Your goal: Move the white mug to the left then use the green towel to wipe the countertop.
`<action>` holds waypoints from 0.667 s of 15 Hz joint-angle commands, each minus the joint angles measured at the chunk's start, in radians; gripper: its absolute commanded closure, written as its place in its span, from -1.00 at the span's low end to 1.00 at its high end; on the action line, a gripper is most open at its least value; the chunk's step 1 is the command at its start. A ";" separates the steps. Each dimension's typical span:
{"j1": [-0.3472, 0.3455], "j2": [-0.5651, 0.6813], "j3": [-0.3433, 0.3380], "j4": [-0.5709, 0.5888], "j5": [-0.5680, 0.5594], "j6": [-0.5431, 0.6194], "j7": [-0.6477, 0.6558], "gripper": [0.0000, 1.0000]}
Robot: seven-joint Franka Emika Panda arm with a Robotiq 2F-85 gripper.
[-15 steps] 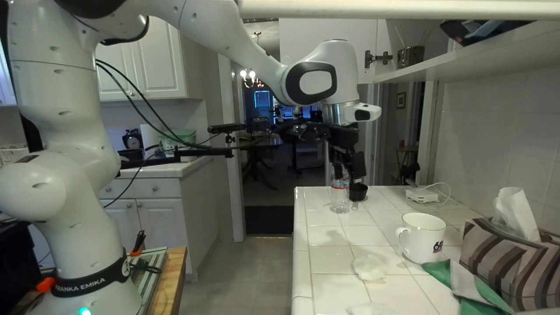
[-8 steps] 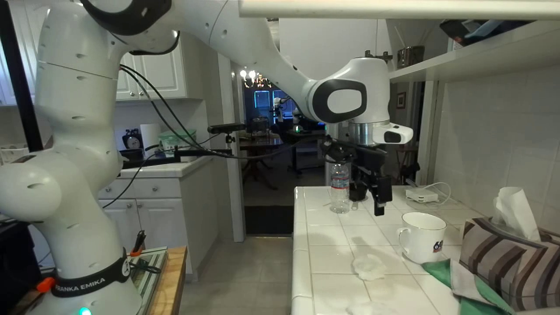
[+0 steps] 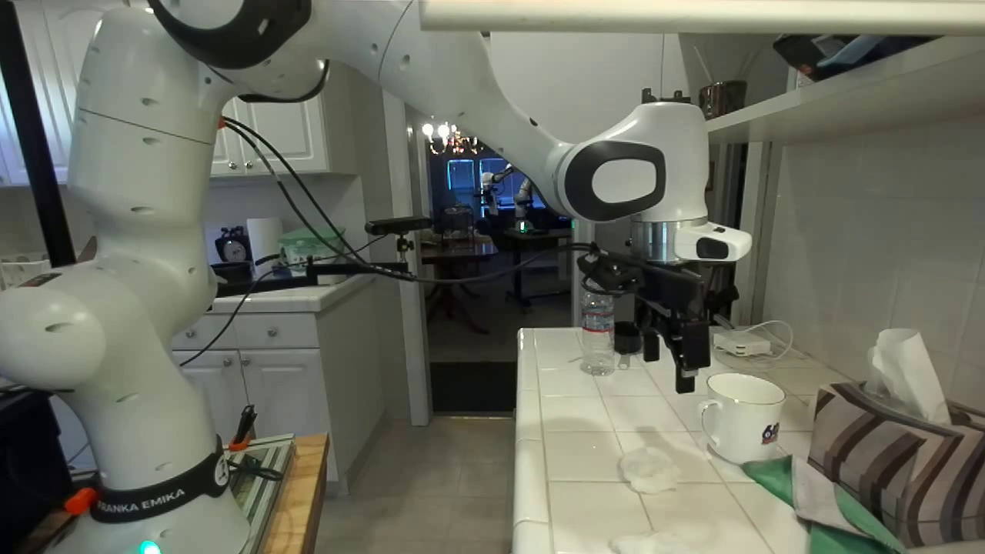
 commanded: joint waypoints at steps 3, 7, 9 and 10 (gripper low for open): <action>-0.006 0.030 -0.004 0.003 -0.054 0.080 -0.063 -1.00; -0.038 0.079 0.017 0.035 -0.022 0.104 -0.193 -1.00; -0.054 0.101 0.026 0.055 -0.011 0.106 -0.250 -1.00; -0.061 0.109 0.031 0.063 -0.005 0.107 -0.272 -1.00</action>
